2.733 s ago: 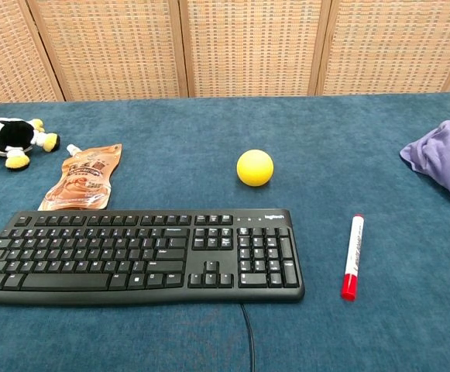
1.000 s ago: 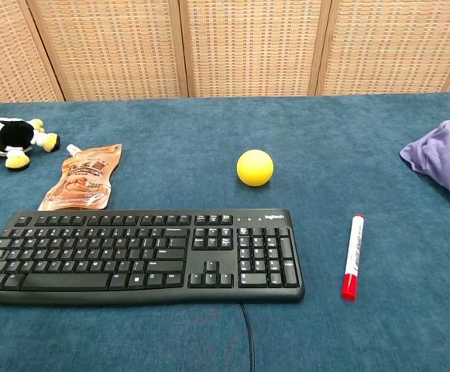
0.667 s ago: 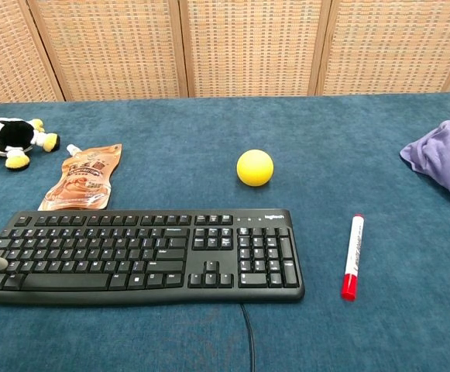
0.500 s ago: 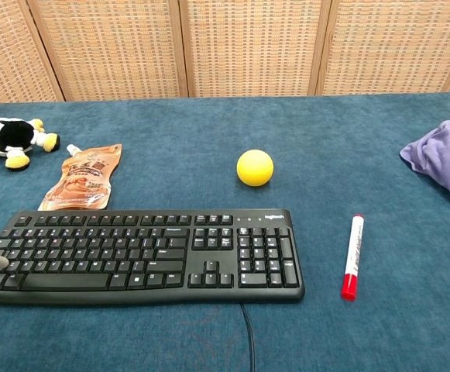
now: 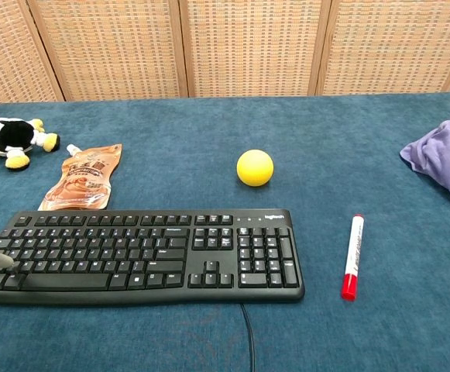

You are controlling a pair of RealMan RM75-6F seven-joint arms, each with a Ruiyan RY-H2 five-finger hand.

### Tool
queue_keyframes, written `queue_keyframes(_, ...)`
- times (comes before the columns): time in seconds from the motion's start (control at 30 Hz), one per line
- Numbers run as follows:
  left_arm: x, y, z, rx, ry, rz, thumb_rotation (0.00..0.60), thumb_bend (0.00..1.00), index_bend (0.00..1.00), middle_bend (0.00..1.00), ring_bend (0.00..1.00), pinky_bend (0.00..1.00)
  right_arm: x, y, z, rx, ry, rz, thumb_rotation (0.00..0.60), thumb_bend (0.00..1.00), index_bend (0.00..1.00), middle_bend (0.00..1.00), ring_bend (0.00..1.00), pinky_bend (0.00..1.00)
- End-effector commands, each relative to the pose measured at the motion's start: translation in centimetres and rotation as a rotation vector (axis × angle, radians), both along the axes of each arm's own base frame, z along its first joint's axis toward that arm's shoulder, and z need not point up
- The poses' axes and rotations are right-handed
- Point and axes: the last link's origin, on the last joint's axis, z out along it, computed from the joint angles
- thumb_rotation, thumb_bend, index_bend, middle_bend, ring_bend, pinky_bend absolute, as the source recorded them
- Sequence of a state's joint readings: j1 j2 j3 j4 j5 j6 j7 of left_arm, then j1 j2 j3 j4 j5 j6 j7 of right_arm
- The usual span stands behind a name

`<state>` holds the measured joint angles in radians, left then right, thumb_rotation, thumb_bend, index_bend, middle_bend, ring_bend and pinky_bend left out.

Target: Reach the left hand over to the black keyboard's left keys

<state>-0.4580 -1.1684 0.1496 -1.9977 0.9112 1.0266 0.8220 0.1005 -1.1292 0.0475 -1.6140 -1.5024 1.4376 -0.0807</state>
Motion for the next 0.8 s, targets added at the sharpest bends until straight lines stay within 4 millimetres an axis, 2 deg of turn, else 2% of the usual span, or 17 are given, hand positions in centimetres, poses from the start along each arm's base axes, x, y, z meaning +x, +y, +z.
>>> queue_keyframes(0.03, -0.04, 0.01, -0.13, -0.004, 0.004, 0.004, 0.600, 0.85, 0.00, 0.60, 0.58, 0.38, 0.01, 0.00, 0.00, 0.000, 0.000, 0.001, 0.600, 0.00, 0.00, 0.00, 0.00, 0.00)
queue_keyframes(0.5, -0.17, 0.21, -0.52, -0.016, 0.018, 0.015, 0.600, 0.85, 0.00, 0.60, 0.58, 0.38, 0.04, -0.01, 0.07, -0.005, -0.003, 0.005, 0.600, 0.00, 0.00, 0.00, 0.00, 0.00)
queue_keyframes(0.8, 0.54, -0.11, -0.21, -0.004, -0.007, -0.010, 0.600, 0.85, 0.00, 0.60, 0.58, 0.38, 0.06, 0.03, 0.10, -0.007, -0.003, 0.007, 0.600, 0.00, 0.00, 0.00, 0.00, 0.00)
